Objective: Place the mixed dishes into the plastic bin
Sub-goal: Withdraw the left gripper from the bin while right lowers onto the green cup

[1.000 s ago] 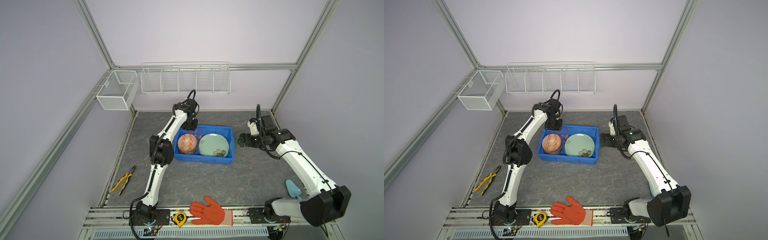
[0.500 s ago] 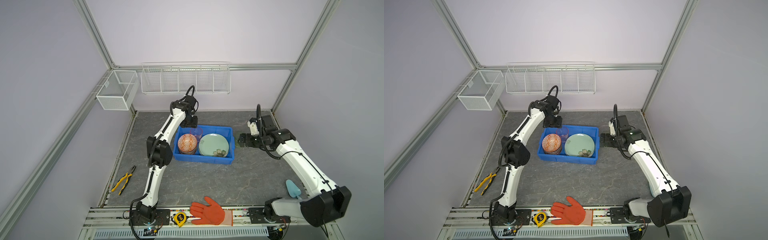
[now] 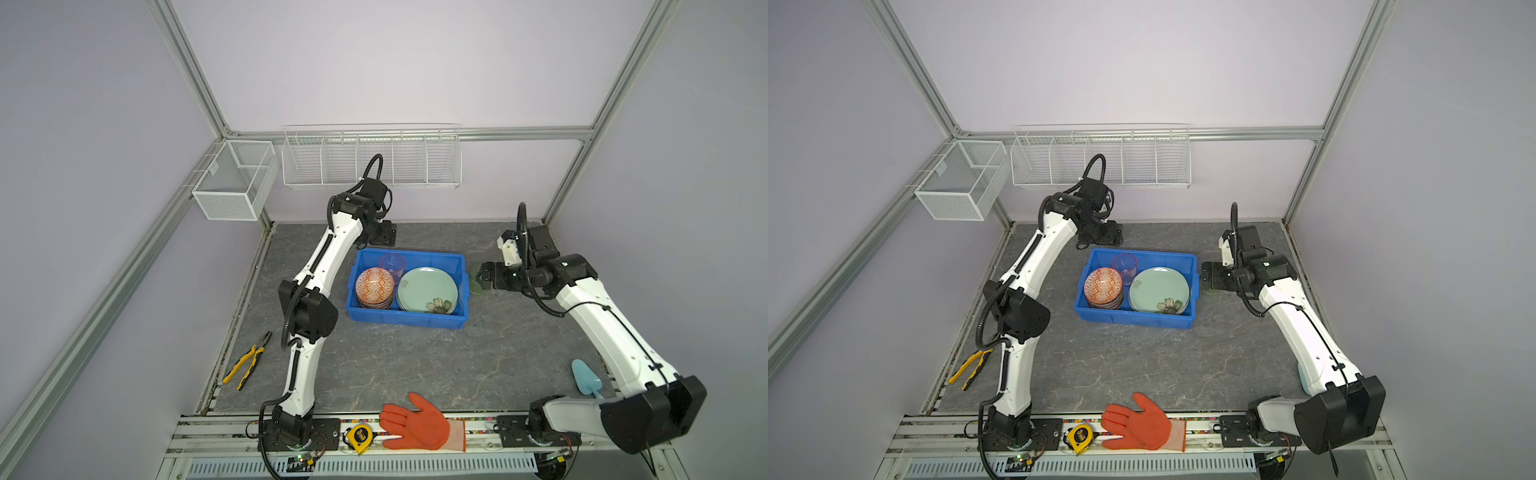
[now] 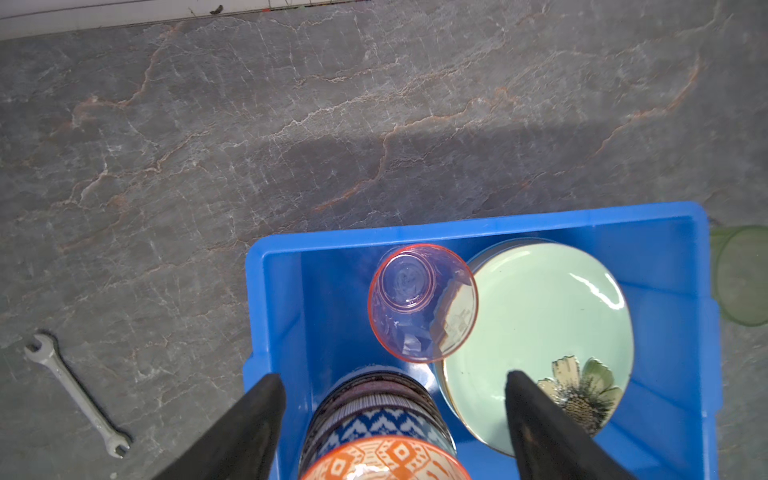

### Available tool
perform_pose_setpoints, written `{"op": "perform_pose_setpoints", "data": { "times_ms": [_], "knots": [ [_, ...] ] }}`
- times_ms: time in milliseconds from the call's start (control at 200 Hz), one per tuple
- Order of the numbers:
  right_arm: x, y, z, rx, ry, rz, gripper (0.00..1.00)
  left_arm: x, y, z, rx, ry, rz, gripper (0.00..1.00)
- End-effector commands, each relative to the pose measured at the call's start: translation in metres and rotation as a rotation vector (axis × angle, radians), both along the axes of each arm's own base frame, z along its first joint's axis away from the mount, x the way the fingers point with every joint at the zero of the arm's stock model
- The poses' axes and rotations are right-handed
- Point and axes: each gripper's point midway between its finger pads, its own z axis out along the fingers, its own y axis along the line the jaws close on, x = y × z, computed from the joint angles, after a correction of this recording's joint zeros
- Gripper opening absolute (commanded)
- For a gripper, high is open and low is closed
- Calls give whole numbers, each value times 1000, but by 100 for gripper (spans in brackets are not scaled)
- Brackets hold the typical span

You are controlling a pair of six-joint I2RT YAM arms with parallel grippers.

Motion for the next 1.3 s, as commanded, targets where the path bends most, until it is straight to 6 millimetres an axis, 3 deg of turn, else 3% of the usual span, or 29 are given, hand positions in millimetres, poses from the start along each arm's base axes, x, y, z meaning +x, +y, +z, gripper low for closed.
{"op": "perform_pose_setpoints", "data": {
  "times_ms": [0, 85, 145, 165, 245, 460, 650, 780, 1020, 1295],
  "knots": [
    [1, -6, 1, 4, 49, -18, 94, -14, 10, 47, -25, -83, 14, 92],
    [7, -14, -1, -9, 88, -30, 95, -23, 17, 71, -47, -139, 23, 100],
    [11, -14, -5, -17, 116, -22, 95, -28, 21, 84, -60, -179, 26, 99],
    [15, -24, -6, -16, 126, -50, 95, -31, 23, 88, -64, -192, 31, 99],
    [25, -32, -12, -24, 154, -68, 96, -43, 32, 105, -82, -238, 41, 99],
    [51, -55, -35, -77, 201, -141, 99, -79, 76, 122, -95, -383, 144, 99],
    [72, -63, -54, -89, 245, -162, 93, -111, 132, 100, -169, -366, 289, 99],
    [82, -65, -68, -84, 273, -171, 89, -128, 152, 84, -163, -350, 344, 99],
    [94, -62, -93, -81, 326, -158, 78, -142, 162, 57, -237, -268, 396, 99],
    [99, -60, -115, -70, 356, -163, 66, -145, 164, 46, -264, -235, 402, 99]
  ]
}}
